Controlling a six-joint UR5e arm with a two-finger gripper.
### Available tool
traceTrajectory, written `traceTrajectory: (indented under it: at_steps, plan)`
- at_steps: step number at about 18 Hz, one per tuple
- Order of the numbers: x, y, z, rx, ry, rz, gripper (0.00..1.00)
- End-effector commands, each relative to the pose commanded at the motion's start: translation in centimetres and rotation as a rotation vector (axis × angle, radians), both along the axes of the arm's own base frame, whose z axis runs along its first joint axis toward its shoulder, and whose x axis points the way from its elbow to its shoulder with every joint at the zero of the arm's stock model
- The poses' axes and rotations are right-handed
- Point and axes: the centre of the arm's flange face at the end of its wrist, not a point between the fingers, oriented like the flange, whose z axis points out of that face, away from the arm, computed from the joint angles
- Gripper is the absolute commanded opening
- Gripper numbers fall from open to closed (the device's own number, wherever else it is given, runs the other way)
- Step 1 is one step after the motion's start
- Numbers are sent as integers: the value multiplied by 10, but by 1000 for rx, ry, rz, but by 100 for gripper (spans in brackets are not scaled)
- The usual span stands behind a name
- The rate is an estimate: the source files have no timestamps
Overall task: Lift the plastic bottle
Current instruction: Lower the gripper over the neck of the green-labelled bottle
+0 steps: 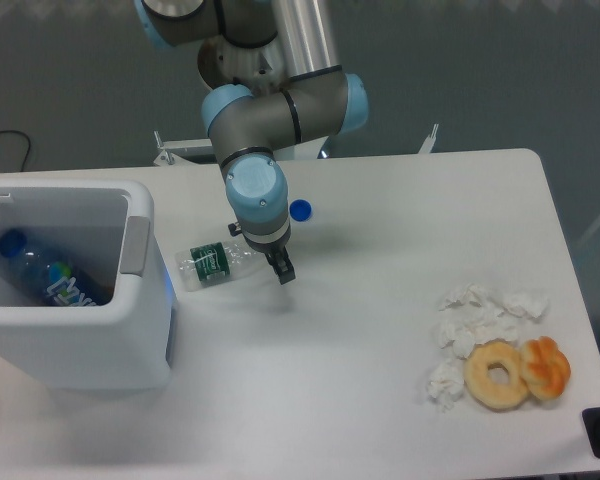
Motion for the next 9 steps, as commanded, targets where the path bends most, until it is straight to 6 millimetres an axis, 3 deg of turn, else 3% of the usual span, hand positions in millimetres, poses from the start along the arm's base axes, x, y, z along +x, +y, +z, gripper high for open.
traceTrajectory:
  at_steps: [5, 9]
  plan:
    - [3, 2, 1, 1, 2, -3, 88]
    - [2, 2, 2, 2, 6, 4, 74]
